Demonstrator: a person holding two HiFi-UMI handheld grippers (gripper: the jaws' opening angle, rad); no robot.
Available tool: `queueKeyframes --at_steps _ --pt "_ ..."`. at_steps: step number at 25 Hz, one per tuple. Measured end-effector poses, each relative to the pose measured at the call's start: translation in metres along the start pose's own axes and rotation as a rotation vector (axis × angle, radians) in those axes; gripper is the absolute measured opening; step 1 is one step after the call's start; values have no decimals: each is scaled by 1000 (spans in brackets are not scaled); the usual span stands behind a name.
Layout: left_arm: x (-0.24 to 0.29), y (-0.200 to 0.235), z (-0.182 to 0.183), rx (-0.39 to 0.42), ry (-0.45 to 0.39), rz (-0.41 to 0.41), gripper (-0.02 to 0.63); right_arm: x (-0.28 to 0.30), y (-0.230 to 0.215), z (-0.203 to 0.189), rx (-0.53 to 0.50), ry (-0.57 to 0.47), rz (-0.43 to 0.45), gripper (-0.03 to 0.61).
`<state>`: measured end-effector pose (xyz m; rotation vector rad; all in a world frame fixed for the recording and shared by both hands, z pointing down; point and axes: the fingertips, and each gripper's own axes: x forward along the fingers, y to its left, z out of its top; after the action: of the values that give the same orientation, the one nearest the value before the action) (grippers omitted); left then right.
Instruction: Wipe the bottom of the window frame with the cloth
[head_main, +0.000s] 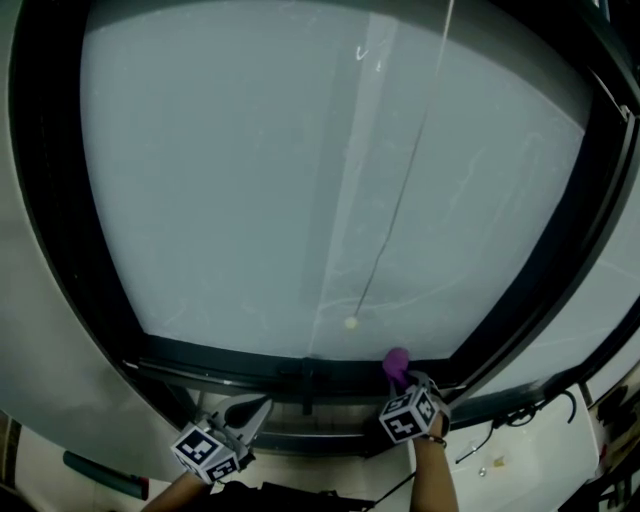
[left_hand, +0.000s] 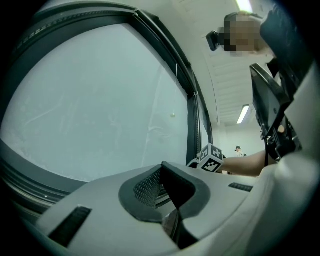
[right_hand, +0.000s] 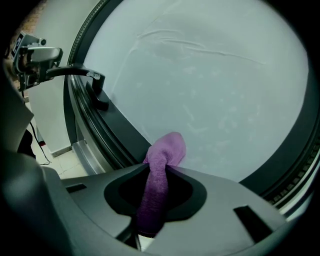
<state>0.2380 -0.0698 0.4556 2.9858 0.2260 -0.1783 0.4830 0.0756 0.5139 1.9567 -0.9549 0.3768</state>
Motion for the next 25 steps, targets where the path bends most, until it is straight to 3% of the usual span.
queueKeyframes --at_steps 25 --pt "-29 19 -1 -15 10 52 5 -5 42 42 -78 -29 50 89"
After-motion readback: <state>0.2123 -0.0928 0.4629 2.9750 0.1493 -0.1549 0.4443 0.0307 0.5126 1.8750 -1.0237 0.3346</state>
